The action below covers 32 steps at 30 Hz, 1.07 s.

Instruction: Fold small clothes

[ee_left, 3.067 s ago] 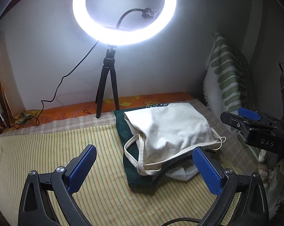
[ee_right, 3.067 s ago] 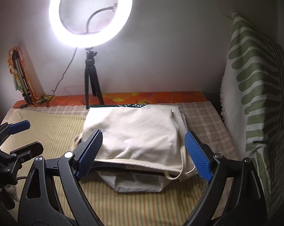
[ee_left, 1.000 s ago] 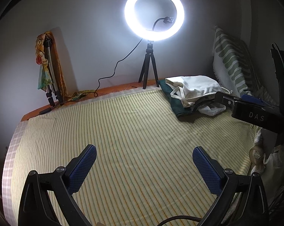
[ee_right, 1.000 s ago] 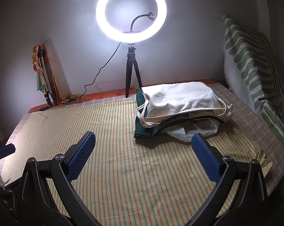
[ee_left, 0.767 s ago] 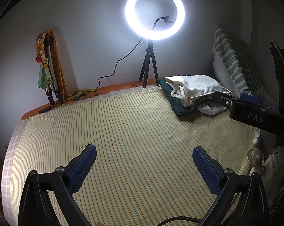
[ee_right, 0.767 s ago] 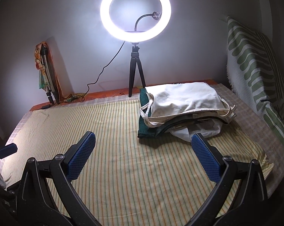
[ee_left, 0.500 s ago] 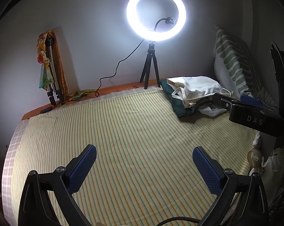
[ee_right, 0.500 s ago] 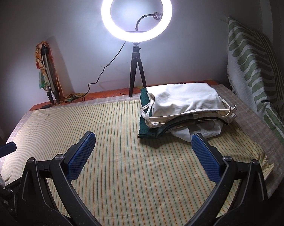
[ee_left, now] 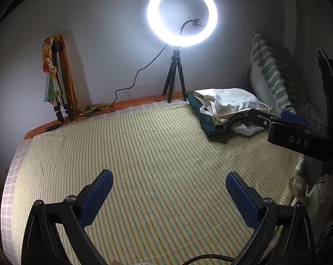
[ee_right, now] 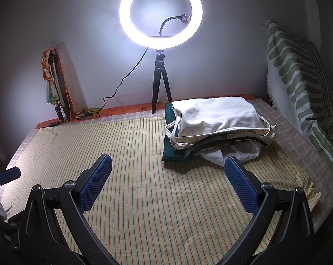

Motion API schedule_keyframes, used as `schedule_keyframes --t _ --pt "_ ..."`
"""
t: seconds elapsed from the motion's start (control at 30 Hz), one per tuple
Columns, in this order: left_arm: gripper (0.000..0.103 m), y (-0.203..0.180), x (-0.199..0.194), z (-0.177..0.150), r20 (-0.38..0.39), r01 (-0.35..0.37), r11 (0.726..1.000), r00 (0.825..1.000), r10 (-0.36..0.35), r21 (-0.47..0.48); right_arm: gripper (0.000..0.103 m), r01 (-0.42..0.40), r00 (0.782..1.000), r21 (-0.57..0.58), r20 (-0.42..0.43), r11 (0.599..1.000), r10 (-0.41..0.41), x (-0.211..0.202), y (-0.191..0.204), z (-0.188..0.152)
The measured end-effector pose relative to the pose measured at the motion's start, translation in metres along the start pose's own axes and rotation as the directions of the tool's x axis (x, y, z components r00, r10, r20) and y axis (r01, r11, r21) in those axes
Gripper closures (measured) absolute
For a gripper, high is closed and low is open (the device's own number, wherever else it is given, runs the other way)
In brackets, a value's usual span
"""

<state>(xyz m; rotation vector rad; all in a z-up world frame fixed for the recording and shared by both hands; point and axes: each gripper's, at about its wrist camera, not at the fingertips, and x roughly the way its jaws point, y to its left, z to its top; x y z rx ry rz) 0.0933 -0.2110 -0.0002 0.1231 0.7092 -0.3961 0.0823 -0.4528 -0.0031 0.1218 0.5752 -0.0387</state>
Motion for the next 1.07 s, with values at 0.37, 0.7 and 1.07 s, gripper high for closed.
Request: schedule_keyframes --t 0.37,0.7,1.07 --pt "0.000 0.000 0.000 0.001 -0.003 0.003 1.000 1.000 -0.003 -0.012 0.000 -0.002 1.000 -0.003 -0.001 1.000 0.002 0.000 0.000 -0.001" --pt "0.000 -0.006 0.000 0.000 -0.007 -0.003 1.000 1.000 0.003 -0.003 0.000 -0.003 1.000 -0.001 -0.008 1.000 0.003 0.001 -0.002 -0.002" --pt "0.000 -0.012 -0.001 0.000 0.011 -0.014 1.000 1.000 0.014 0.019 0.000 -0.005 1.000 -0.004 -0.012 1.000 0.005 0.003 -0.003 -0.002"
